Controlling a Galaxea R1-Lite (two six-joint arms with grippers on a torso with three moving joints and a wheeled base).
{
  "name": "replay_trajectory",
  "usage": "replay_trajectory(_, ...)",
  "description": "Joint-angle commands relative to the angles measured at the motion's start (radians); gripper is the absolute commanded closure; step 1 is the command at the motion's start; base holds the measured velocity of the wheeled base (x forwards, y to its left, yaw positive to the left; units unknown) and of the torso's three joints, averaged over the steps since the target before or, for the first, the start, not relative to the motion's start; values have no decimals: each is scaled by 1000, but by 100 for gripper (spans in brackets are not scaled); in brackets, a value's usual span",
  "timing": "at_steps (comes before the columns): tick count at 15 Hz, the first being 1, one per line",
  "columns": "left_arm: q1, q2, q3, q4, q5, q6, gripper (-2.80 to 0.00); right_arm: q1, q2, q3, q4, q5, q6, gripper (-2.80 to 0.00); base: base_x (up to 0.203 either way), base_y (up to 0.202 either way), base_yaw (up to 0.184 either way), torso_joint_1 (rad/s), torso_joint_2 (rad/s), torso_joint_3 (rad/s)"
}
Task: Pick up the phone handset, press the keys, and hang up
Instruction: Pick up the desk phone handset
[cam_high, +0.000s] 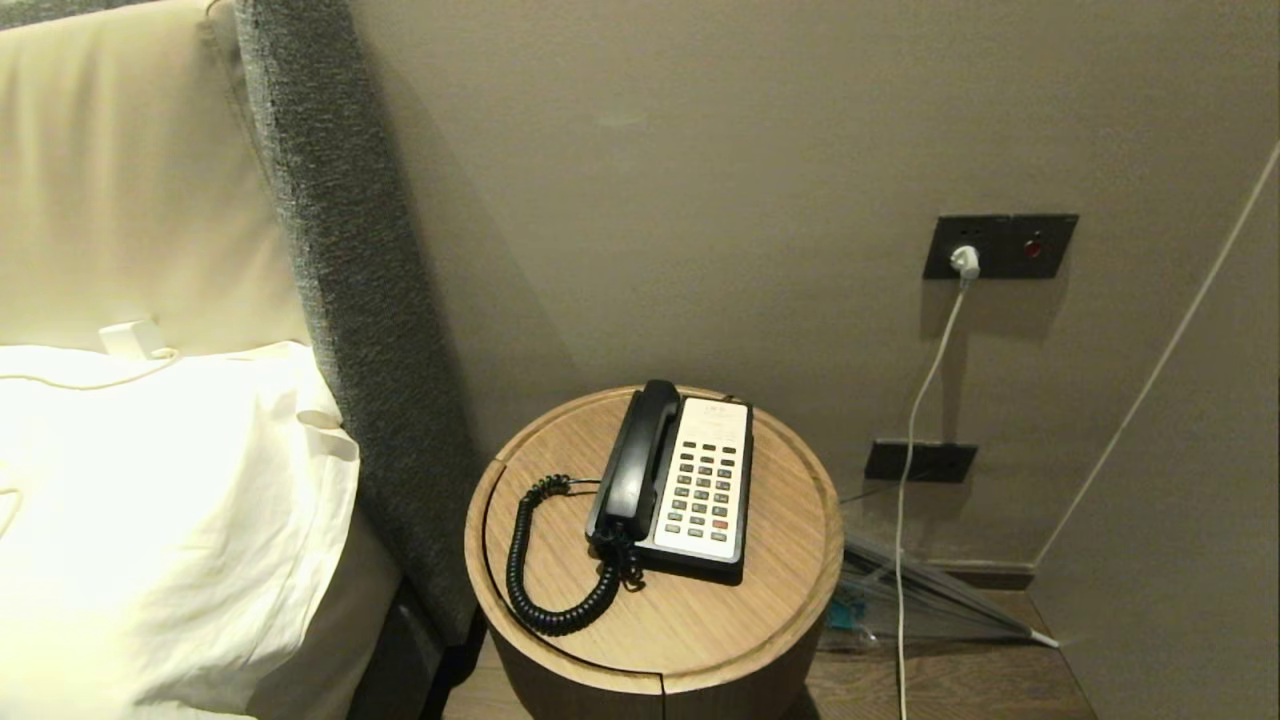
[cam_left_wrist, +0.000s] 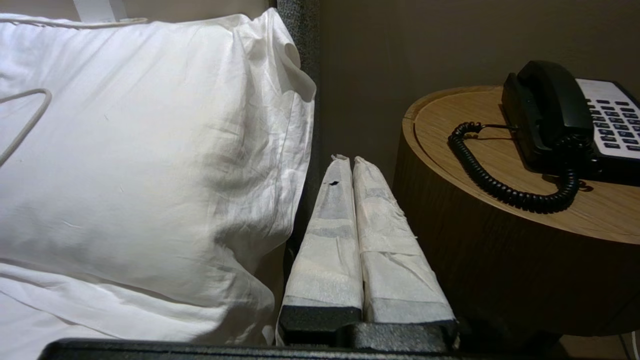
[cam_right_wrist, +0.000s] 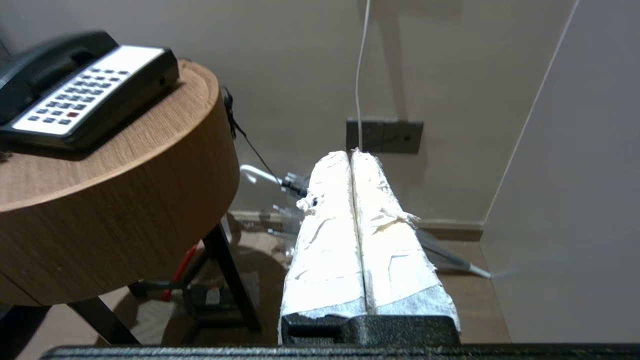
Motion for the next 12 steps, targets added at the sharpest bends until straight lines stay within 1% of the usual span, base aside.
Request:
replay_trajectory(1,0,1,40,-1,0,1,0,0,0,20,-1,0,0,0,0,0,0,2,7,-188)
replay_trajectory(12,0,1,40,-1,0,-1,0,0,0,20,-1,2,0,0,0,0,0,2,2,-194)
